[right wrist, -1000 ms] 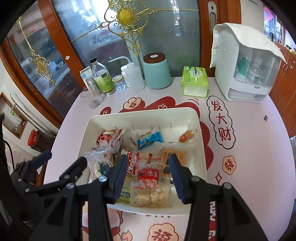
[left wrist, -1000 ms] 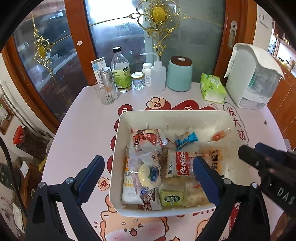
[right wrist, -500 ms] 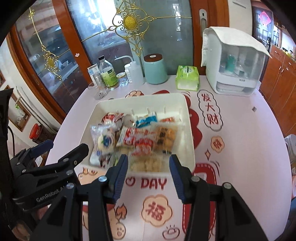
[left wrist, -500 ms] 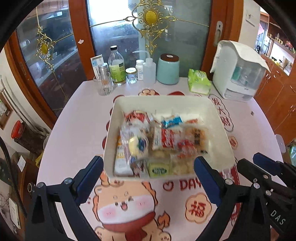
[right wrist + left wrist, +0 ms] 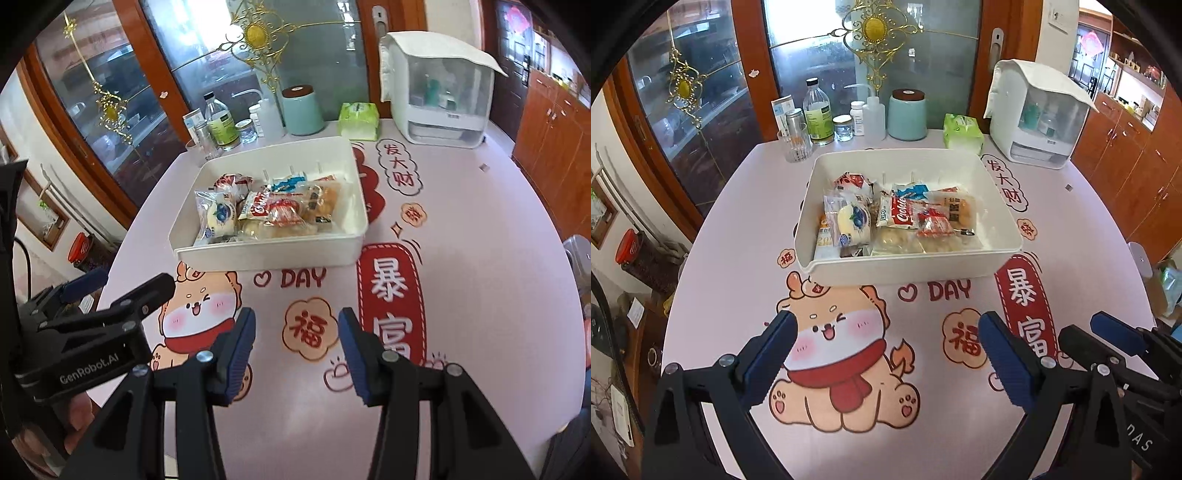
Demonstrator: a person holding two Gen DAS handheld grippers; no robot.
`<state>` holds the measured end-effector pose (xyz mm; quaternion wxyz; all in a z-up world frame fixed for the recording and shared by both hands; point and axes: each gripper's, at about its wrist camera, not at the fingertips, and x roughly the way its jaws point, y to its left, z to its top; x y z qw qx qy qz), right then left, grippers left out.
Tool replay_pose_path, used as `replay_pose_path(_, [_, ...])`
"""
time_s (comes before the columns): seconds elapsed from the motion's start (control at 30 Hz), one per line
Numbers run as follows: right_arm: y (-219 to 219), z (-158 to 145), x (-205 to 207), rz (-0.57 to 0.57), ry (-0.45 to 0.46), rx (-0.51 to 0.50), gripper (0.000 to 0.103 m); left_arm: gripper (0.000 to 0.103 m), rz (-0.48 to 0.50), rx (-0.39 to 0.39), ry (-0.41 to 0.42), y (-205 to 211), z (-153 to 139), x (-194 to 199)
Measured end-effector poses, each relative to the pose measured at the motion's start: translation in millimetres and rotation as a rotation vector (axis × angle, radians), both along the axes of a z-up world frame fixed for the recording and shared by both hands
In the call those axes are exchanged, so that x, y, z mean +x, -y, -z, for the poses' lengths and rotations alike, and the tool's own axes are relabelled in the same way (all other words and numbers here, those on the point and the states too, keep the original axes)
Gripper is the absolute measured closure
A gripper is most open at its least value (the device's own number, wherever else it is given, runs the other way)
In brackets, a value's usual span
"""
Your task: Organize snacks
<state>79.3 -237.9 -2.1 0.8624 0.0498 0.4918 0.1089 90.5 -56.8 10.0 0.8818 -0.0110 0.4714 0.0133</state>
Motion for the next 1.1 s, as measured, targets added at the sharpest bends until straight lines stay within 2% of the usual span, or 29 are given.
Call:
replay_pose_path(0.27, [6,-6,-15,0.032,0.027,-0.028,0.050,0.005,0.001,0.021,0.017,11,-5,-18])
replay_pose_path(0.6, [4,0,-18,0.026,0.006,-0.034,0.049,0.005,-0.029,0.016,0.005,9,-2,-18])
replay_pose_path(1.1, [1,-5,-25,0.019,0.035,-0.048,0.049,0.005,-0.030,0.016,-0.005,9,-1,-23])
